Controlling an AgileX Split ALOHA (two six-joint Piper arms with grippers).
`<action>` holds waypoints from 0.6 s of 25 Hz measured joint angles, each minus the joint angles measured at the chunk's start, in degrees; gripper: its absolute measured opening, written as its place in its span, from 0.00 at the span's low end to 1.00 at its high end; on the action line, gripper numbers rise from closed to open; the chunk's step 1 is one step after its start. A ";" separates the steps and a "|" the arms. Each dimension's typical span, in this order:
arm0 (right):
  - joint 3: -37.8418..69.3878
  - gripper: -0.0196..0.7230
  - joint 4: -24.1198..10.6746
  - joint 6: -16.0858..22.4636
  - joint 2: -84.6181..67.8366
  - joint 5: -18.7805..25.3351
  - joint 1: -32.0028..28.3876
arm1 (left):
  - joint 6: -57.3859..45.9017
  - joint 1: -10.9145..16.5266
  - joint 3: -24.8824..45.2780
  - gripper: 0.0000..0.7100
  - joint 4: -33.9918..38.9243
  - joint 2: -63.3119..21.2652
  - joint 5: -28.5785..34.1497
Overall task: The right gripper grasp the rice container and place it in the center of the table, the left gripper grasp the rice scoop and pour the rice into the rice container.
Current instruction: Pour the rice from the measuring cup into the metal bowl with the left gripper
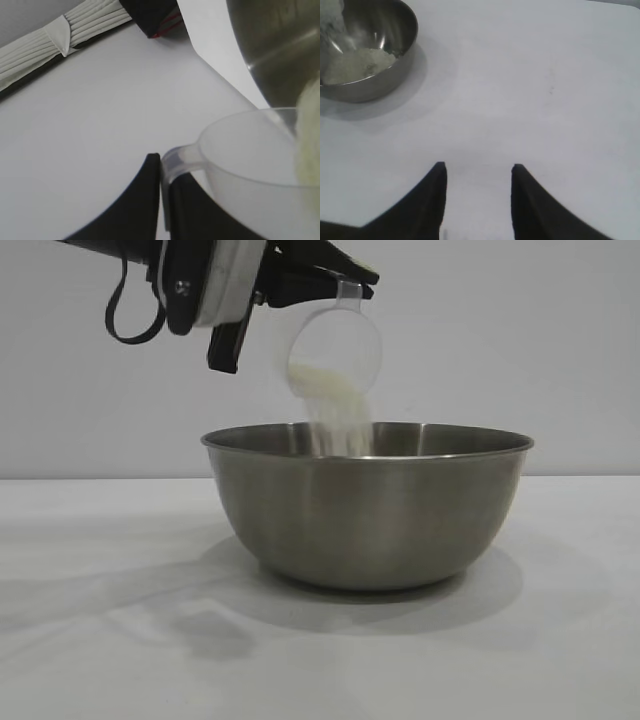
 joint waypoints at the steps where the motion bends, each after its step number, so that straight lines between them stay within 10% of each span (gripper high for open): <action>1: 0.00 0.42 0.00 0.00 0.00 0.00 0.00 | 0.09 0.00 0.00 0.00 0.35 0.00 0.29; 15: 0.00 0.42 0.00 -0.10 0.00 0.00 0.00 | -2.00 0.00 0.00 0.00 2.51 -1.22 3.47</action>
